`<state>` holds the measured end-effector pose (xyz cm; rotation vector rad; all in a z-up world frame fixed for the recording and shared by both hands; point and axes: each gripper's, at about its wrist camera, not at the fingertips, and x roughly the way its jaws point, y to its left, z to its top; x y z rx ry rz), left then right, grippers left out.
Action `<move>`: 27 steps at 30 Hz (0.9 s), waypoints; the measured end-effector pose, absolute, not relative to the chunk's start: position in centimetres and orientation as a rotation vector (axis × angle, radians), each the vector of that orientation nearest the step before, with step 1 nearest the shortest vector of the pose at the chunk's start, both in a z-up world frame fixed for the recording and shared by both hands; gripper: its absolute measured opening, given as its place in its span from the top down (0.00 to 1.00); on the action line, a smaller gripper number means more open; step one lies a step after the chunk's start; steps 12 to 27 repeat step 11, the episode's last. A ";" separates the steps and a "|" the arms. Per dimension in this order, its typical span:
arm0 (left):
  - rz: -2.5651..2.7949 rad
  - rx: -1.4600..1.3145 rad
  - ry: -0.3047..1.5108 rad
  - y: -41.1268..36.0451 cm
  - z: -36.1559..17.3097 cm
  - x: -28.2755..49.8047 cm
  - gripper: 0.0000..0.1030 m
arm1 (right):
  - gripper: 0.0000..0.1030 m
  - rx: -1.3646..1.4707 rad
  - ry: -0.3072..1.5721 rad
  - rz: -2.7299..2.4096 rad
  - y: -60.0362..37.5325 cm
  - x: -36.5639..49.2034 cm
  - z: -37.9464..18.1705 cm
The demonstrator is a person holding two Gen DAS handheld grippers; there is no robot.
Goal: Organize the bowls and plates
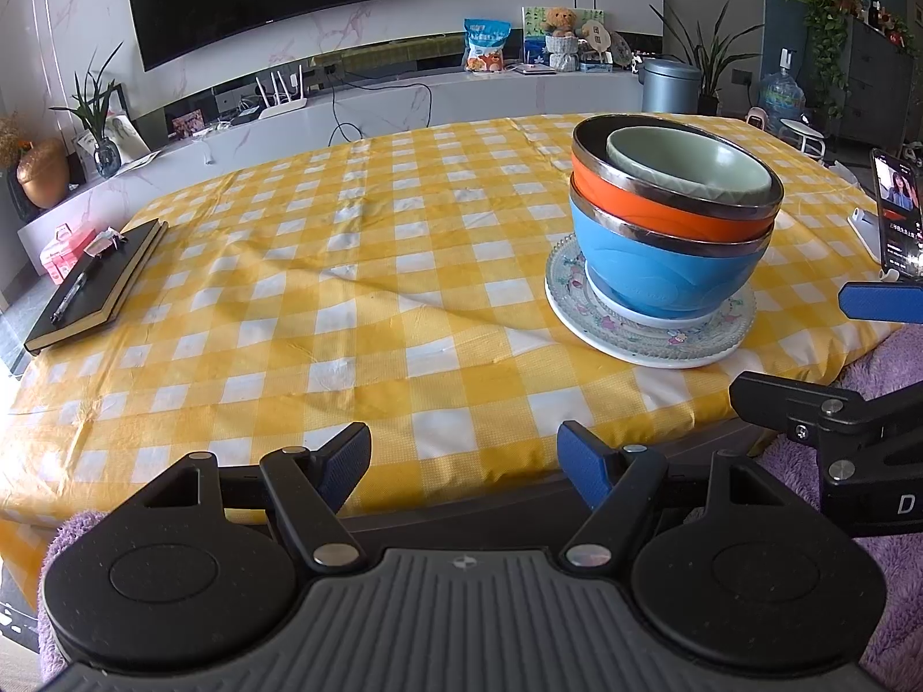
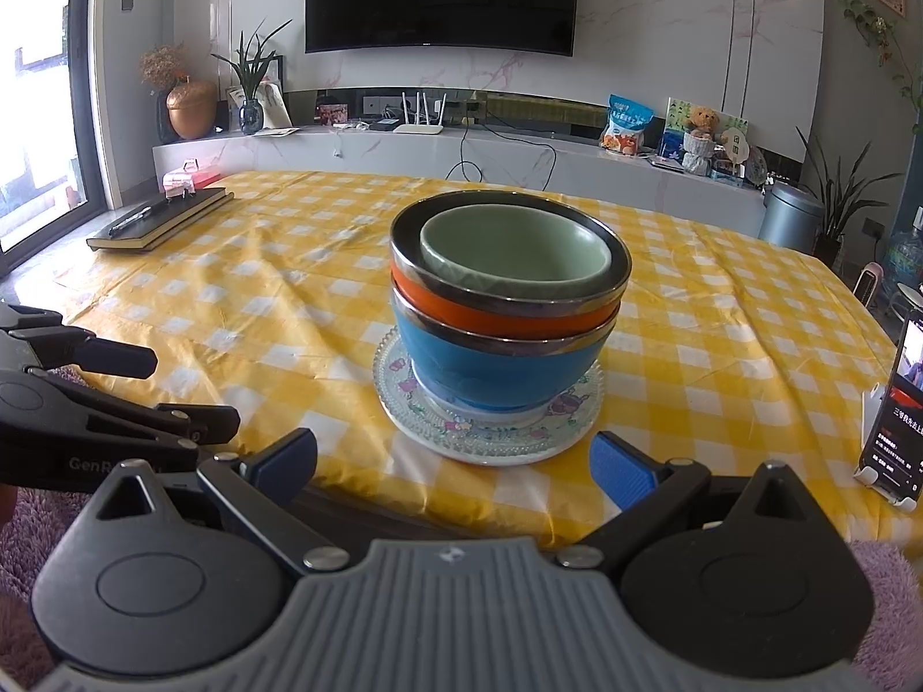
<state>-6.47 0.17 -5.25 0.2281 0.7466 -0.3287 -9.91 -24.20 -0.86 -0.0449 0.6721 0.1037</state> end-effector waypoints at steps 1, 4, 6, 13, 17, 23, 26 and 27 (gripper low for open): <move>-0.329 0.228 0.747 0.2 -5.3 -6.5 0.16 | 0.04 -0.045 0.672 0.104 -24.2 -9.9 -0.9; -0.330 0.228 0.747 0.2 -5.3 -6.5 0.16 | 0.04 -0.045 0.672 0.104 -24.2 -9.9 -0.9; -0.330 0.228 0.746 0.2 -5.3 -6.5 0.16 | 0.04 -0.045 0.672 0.104 -24.2 -9.9 -0.9; -0.330 0.226 0.744 0.1 -5.1 -6.5 0.16 | 0.04 -0.045 0.672 0.104 -24.2 -9.9 -0.9; -0.330 0.226 0.744 0.1 -5.1 -6.5 0.16 | 0.04 -0.045 0.672 0.104 -24.2 -9.9 -0.9; -0.330 0.226 0.744 0.1 -5.1 -6.5 0.16 | 0.04 -0.045 0.672 0.104 -24.2 -9.9 -0.9; -0.330 0.226 0.744 0.1 -5.1 -6.5 0.16 | 0.04 -0.045 0.672 0.104 -24.2 -9.9 -0.9; -0.330 0.226 0.744 0.1 -5.1 -6.5 0.16 | 0.04 -0.045 0.672 0.104 -24.2 -9.9 -0.9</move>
